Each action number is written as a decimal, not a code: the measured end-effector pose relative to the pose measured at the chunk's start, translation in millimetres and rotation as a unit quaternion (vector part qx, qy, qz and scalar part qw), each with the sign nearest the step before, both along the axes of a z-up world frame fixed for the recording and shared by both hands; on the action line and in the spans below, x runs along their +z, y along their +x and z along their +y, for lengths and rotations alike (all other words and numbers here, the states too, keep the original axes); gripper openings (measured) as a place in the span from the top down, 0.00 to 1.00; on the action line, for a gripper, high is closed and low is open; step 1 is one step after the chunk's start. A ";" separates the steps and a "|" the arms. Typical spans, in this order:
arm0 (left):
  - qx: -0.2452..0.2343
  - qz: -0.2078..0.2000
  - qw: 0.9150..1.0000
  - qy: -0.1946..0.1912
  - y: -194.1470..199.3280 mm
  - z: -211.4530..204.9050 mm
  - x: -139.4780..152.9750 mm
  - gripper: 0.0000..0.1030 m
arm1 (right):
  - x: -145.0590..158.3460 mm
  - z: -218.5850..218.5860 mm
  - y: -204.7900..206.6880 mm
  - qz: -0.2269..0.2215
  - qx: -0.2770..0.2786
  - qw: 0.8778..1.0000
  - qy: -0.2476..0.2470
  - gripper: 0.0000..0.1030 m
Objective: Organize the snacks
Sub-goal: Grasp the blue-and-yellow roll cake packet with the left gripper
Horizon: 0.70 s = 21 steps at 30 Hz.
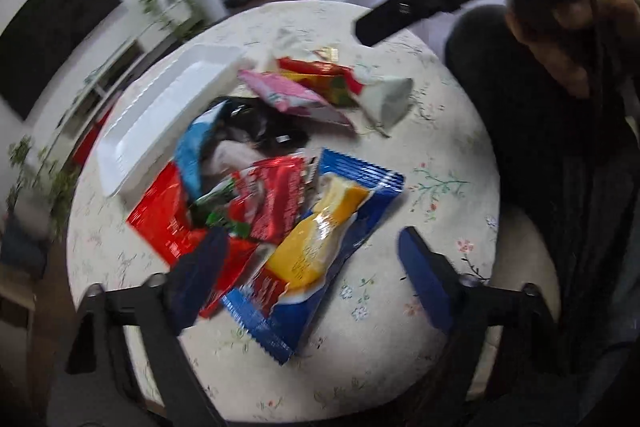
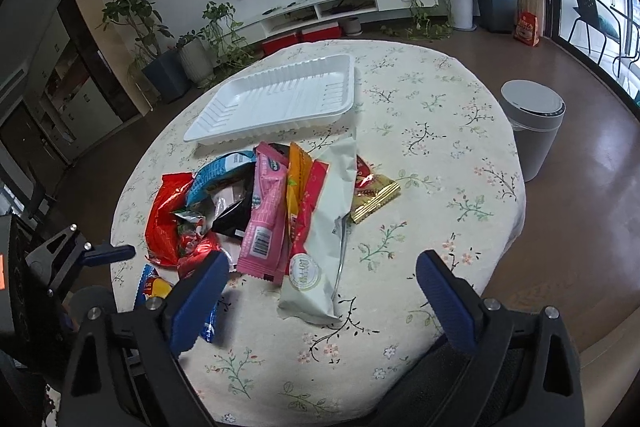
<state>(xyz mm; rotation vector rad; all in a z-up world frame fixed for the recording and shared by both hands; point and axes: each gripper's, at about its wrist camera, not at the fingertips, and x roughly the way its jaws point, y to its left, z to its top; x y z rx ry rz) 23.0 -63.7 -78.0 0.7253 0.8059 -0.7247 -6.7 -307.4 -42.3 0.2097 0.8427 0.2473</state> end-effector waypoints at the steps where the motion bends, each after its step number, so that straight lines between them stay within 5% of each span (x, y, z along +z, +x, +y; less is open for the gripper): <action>1: -0.019 0.006 1.000 0.006 1.6 -4.3 -2.7 0.34 | -1.1 -2.3 2.3 0.003 -0.002 1.000 0.002 0.05; 5: -0.051 0.045 0.997 0.037 16.9 -0.9 -14.9 0.50 | -6.3 -7.3 11.9 0.015 -0.001 1.000 0.012 0.05; 14: -0.083 0.112 0.986 0.092 30.2 -8.0 -32.3 0.51 | -15.3 -8.5 27.9 0.038 0.007 0.999 0.027 0.06; 18: -0.051 0.127 0.987 0.079 39.3 -14.4 -35.4 0.51 | -15.4 -4.9 30.4 0.041 0.015 0.999 0.020 0.10; 21: 0.003 0.187 0.982 0.027 52.7 -6.2 -37.6 0.71 | -14.1 -3.5 31.8 0.041 0.019 0.999 0.017 0.13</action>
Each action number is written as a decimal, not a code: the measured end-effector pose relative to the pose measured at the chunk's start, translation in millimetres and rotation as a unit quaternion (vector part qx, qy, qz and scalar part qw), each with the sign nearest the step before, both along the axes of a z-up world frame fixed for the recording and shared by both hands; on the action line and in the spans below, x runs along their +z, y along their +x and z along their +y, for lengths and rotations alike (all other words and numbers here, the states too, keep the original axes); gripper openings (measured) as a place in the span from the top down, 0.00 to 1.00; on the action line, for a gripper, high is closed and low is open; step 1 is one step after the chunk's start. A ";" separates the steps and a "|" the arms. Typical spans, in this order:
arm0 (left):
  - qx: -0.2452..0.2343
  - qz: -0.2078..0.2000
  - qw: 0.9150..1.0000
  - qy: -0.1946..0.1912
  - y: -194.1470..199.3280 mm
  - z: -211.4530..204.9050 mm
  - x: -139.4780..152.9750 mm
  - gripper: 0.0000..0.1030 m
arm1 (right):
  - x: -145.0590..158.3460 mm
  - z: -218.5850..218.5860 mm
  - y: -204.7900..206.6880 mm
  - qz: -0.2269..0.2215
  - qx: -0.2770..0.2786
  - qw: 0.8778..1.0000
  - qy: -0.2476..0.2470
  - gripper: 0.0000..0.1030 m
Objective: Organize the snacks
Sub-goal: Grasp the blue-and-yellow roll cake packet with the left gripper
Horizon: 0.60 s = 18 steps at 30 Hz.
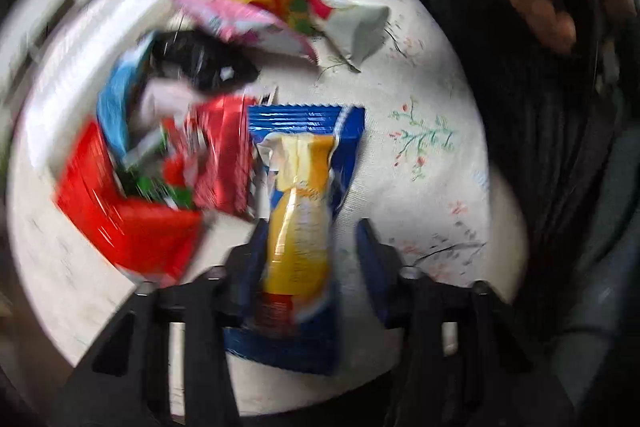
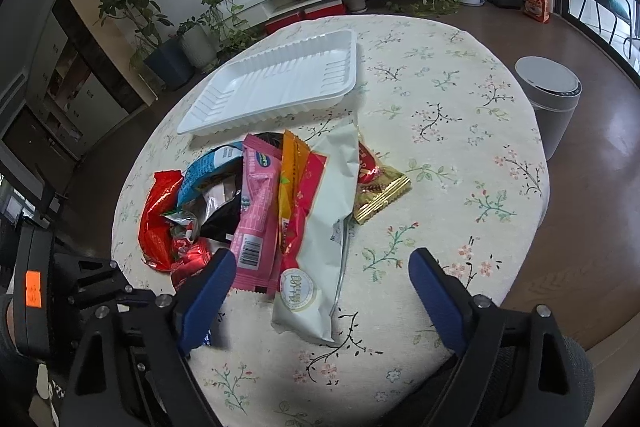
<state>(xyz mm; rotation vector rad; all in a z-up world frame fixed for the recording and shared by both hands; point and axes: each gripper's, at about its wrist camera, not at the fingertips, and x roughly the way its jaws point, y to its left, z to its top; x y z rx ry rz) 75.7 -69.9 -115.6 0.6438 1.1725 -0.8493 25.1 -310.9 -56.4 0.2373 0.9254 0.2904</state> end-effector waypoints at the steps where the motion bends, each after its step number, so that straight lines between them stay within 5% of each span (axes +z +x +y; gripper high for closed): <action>1: 0.020 0.013 1.000 -0.013 2.6 2.8 -0.7 0.74 | 0.6 0.4 0.6 -0.001 0.001 1.000 -0.003 0.15; 10: 0.088 0.004 0.996 -0.034 -7.7 7.7 5.0 0.75 | 8.2 4.9 10.1 -0.012 0.011 0.999 -0.034 0.35; 18: 0.129 0.017 0.987 -0.092 -19.0 34.3 10.2 0.75 | -5.4 16.5 29.4 0.026 0.024 0.999 -0.036 0.44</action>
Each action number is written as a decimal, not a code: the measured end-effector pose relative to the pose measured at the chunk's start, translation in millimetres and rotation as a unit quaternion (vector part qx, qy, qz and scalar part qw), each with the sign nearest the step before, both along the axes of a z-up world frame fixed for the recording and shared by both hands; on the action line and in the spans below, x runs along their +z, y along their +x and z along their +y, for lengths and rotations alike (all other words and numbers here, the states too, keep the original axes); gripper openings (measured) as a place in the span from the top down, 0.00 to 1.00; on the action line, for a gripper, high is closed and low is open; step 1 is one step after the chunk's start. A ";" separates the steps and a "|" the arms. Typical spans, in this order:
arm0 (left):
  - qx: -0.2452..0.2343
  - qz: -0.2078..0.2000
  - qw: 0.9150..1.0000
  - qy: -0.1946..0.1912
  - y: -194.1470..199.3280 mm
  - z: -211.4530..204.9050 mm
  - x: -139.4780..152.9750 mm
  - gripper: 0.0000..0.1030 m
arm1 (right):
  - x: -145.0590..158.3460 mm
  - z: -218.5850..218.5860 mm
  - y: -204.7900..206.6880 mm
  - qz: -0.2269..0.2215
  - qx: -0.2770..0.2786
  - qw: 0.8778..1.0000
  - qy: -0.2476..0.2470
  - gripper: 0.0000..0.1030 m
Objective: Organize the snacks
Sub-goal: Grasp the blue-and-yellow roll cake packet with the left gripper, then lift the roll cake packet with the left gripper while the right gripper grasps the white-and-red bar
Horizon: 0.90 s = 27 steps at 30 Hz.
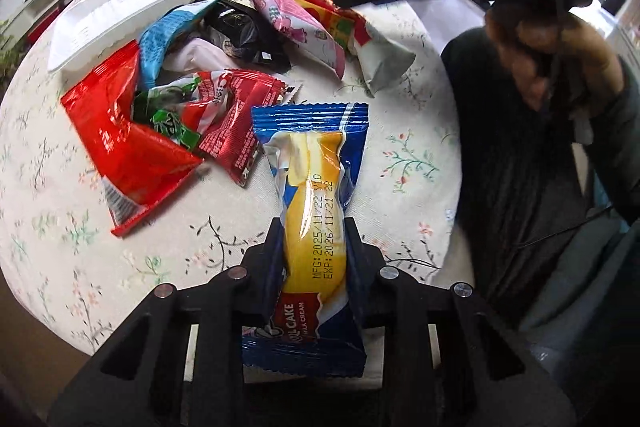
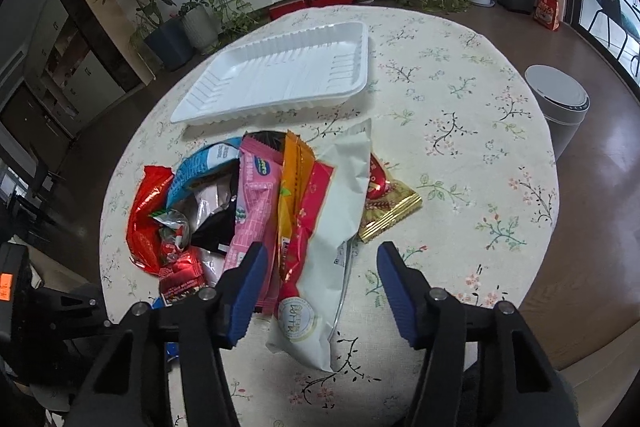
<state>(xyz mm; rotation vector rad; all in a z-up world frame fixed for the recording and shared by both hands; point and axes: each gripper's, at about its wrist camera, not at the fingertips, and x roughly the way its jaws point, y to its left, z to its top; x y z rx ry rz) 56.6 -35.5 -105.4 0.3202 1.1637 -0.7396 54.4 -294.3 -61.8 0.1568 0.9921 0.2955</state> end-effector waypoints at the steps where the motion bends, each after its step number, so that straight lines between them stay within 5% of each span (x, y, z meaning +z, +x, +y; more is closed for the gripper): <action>1: 0.005 0.002 1.000 -0.006 -0.5 2.4 0.5 0.75 | -4.3 2.5 2.0 0.009 0.002 1.000 -0.003 0.48; 14: 0.028 -0.001 0.999 -0.047 -18.7 38.9 6.0 0.75 | -20.6 11.3 3.6 0.044 0.002 0.996 -0.077 0.54; 27: 0.044 -0.002 0.998 -0.038 -21.9 36.8 2.1 0.75 | -20.9 -7.0 -1.8 0.076 0.018 0.988 -0.131 0.54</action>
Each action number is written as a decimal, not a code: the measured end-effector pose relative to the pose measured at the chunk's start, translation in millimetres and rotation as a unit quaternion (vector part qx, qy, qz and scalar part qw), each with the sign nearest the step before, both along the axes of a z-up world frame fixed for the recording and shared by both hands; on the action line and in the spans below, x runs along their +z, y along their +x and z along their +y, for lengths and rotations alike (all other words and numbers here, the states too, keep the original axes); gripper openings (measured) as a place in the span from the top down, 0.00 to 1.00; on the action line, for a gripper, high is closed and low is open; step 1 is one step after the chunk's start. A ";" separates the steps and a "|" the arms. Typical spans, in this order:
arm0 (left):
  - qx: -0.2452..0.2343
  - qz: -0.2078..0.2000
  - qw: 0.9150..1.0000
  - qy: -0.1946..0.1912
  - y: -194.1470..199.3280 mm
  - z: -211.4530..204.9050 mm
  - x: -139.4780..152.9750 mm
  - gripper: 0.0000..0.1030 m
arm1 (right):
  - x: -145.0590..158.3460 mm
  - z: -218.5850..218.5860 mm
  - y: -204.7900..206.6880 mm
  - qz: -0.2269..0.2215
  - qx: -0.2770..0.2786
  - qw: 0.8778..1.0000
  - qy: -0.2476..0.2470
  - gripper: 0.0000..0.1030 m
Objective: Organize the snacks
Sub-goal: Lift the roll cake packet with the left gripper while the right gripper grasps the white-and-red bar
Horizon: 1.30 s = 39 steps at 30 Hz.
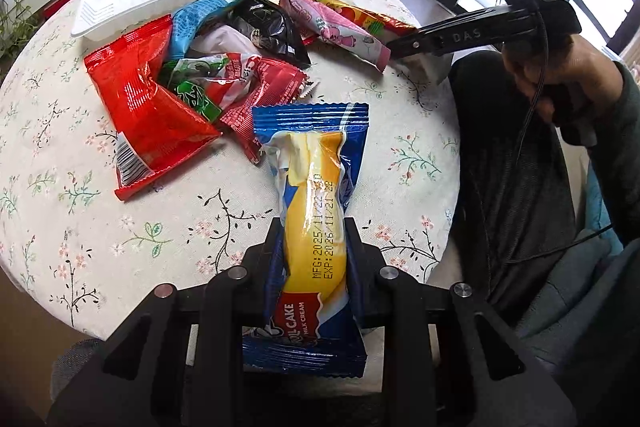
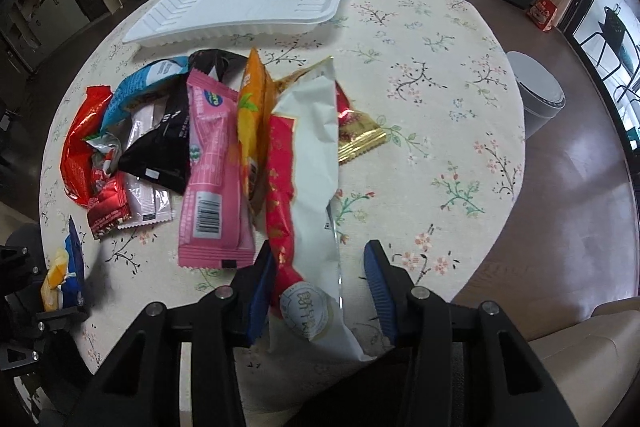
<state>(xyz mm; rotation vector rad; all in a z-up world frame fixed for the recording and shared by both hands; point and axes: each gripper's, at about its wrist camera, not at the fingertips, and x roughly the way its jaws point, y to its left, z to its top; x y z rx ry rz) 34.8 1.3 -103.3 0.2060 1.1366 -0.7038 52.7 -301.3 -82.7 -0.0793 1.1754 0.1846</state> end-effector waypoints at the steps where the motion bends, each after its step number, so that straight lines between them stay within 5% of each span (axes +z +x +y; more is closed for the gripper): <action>1: 0.000 0.000 1.000 0.000 0.7 -0.5 -1.5 0.75 | 0.9 -3.0 0.5 -0.002 -0.003 1.000 -0.004 0.54; 10: 0.014 0.005 1.000 0.000 5.6 -4.7 -11.4 0.75 | -9.9 13.4 17.1 0.002 0.033 0.999 -0.025 0.56; 16: 0.028 0.008 1.000 0.003 9.4 -6.3 -15.5 0.75 | -8.6 11.4 16.8 -0.001 0.033 0.999 -0.022 0.84; 28: 0.048 0.001 0.999 -0.017 4.3 5.5 -12.6 0.76 | 6.9 -0.9 -4.9 -0.026 0.011 0.999 0.031 0.85; 39: 0.081 -0.017 0.991 -0.105 4.9 40.1 20.5 0.76 | 39.0 -6.0 -16.5 -0.066 0.010 0.991 0.114 0.85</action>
